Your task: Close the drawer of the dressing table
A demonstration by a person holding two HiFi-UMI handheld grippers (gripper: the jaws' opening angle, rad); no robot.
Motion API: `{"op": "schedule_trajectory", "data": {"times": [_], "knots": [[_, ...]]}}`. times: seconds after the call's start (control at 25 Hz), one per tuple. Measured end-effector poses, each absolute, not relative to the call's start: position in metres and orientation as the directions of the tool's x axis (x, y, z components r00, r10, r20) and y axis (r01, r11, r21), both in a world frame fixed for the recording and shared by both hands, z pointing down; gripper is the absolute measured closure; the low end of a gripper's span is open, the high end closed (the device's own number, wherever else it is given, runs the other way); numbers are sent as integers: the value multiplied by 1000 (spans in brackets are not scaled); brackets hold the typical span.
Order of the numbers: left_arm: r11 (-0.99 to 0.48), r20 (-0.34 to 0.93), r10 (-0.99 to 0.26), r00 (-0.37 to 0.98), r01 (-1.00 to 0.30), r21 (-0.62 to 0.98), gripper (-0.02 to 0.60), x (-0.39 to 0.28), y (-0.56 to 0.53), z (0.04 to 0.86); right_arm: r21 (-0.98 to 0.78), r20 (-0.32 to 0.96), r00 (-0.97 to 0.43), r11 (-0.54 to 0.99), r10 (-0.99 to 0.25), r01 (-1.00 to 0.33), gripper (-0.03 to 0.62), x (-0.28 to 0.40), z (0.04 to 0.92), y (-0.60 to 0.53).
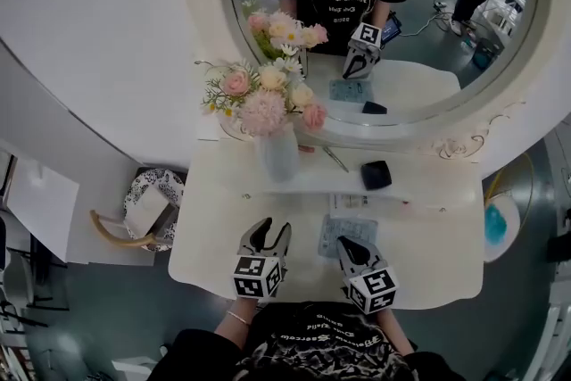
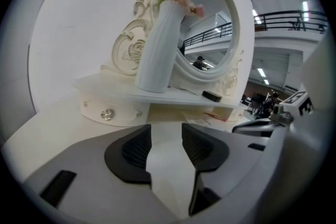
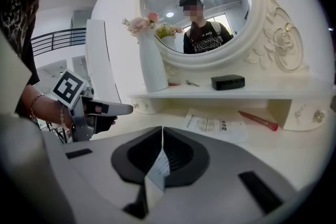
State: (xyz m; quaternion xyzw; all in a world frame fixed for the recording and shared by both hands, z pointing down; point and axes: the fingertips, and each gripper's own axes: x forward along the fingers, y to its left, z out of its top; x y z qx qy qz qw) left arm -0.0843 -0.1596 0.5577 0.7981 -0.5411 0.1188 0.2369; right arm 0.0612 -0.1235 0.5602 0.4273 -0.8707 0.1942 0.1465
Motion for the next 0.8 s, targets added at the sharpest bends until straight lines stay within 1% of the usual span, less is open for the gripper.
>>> {"op": "schedule_trajectory", "data": {"times": [0.2,0.36,0.56,0.8], "knots": [[-456,378,-759,530,-847,273,426,-33,-145,537,-202,426,-595,569,-682,-797,580,60,562,-122],[-540,366,-714,597,-802,256,470,-1,-132,532,-191,430,-592,572,-682,-798,580,61,562,-122],[-552,387,-699,601,-798,242,541,16,-118,538,-129,473,-552,565,-687,-815,582,66,567,-120],[-544,395,-702,592,-804,239,561,14,-114,541,-119,494,-557,582,-668,-804,583,62,569,-116]]}}
